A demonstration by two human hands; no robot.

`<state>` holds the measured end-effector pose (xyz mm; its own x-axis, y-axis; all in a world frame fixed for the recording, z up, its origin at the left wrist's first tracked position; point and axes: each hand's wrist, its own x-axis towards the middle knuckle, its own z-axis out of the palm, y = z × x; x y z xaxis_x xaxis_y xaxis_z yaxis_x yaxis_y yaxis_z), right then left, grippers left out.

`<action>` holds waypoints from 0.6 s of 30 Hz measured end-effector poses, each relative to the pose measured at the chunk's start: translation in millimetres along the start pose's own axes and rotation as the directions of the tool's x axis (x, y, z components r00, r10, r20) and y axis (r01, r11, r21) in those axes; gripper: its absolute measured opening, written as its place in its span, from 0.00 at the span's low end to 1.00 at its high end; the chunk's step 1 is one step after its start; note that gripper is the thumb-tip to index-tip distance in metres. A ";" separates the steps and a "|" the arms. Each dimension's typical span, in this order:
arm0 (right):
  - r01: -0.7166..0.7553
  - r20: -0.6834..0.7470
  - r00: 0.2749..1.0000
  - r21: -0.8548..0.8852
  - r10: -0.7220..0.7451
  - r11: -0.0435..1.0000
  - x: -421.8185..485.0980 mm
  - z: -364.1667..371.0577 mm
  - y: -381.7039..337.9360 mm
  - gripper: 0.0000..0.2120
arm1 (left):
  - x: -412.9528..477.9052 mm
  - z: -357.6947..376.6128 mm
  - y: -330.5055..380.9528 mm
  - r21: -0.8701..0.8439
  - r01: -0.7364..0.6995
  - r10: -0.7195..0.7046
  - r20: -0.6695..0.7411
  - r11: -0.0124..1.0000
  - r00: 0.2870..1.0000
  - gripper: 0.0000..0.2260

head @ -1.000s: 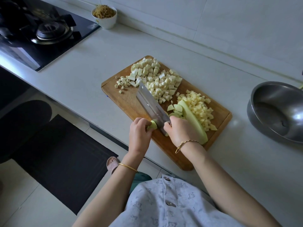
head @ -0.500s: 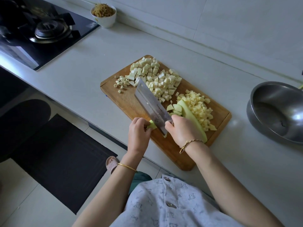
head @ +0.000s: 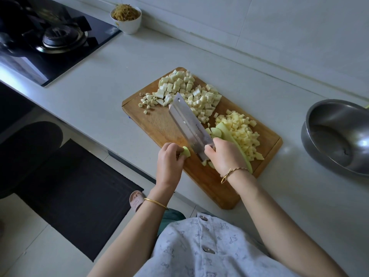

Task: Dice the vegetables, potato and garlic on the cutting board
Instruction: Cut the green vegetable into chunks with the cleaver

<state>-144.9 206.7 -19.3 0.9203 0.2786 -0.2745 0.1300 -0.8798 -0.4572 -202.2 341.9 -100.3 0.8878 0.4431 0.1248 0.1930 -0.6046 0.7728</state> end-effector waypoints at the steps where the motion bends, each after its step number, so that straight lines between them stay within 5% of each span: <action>1: 0.008 -0.004 1.000 0.017 -0.007 1.000 -1.1 -1.8 -1.1 0.14 | 0.6 0.3 0.2 -0.003 0.002 -0.002 -0.003 1.000 1.000 0.04; 18: 0.070 0.049 0.997 -0.098 -0.066 0.993 -1.0 9.2 -12.5 0.18 | 0.3 0.1 1.4 -0.008 0.006 -0.006 -0.009 1.000 1.000 0.04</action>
<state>-150.9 221.0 -21.1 0.8907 0.3543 -0.2846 0.2300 -0.8916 -0.3901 -201.6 341.1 -99.3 0.8827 0.4528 0.1256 0.1951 -0.5963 0.7787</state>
